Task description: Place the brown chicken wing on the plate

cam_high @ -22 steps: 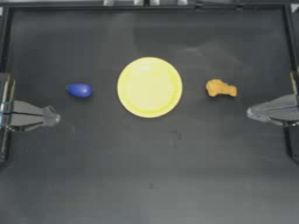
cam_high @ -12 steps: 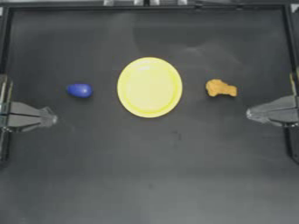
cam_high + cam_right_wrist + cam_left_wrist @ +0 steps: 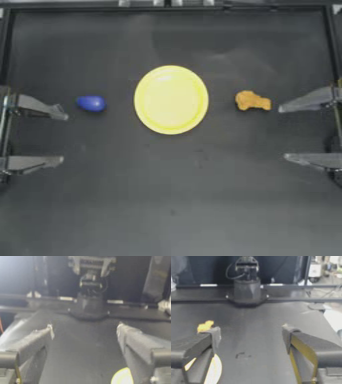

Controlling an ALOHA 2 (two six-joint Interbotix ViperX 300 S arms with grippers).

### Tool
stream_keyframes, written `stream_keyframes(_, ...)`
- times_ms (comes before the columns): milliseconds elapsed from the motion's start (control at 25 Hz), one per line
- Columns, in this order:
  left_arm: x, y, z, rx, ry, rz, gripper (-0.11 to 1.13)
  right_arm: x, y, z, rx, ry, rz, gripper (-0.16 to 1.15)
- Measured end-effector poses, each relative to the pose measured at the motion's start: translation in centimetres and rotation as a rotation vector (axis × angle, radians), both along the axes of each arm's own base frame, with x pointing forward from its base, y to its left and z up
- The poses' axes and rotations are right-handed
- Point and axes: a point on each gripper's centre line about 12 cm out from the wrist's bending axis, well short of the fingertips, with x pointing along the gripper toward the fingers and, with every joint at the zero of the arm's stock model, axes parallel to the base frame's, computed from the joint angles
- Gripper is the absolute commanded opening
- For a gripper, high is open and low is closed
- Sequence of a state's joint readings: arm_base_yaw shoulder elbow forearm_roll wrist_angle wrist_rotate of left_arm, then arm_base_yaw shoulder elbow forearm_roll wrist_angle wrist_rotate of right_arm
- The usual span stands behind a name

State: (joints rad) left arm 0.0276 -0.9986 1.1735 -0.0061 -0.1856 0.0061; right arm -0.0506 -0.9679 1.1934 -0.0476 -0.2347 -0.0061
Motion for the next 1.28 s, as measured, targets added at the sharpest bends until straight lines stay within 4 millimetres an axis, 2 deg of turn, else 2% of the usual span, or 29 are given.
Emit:
stream_keyframes(160, 0.0, 0.1, 0.0, -0.001, 0.018, 0.006, 1.03, 0.2, -1.0, 0.3, 0.026, 0.080, -0.053, 0.99)
stream_keyframes(440, 0.1, 0.5, -0.3, -0.002, 0.043, 0.028, 1.03, 0.0, -4.1, 0.6, 0.088, 0.355, -0.213, 0.99)
stream_keyframes(560, 0.3, 0.7, -0.5, -0.004, 0.057, 0.034, 1.03, 0.0, -5.7, -0.1, 0.126, 0.520, -0.287, 0.99)
stream_keyframes(760, 0.8, 0.8, -0.9, -0.007, 0.084, 0.040, 1.03, 0.6, -7.1, -1.0, 0.129, 0.714, -0.328, 1.00)
stream_keyframes(960, 0.8, 0.9, -1.1, -0.014, 0.101, 0.045, 1.03, 1.6, -8.3, -1.6, 0.095, 0.851, -0.341, 1.00)
stream_keyframes(1280, 0.8, 0.9, -1.2, -0.022, 0.105, 0.046, 1.03, 2.7, -10.7, -4.0, 0.109, 1.006, -0.307, 1.00)
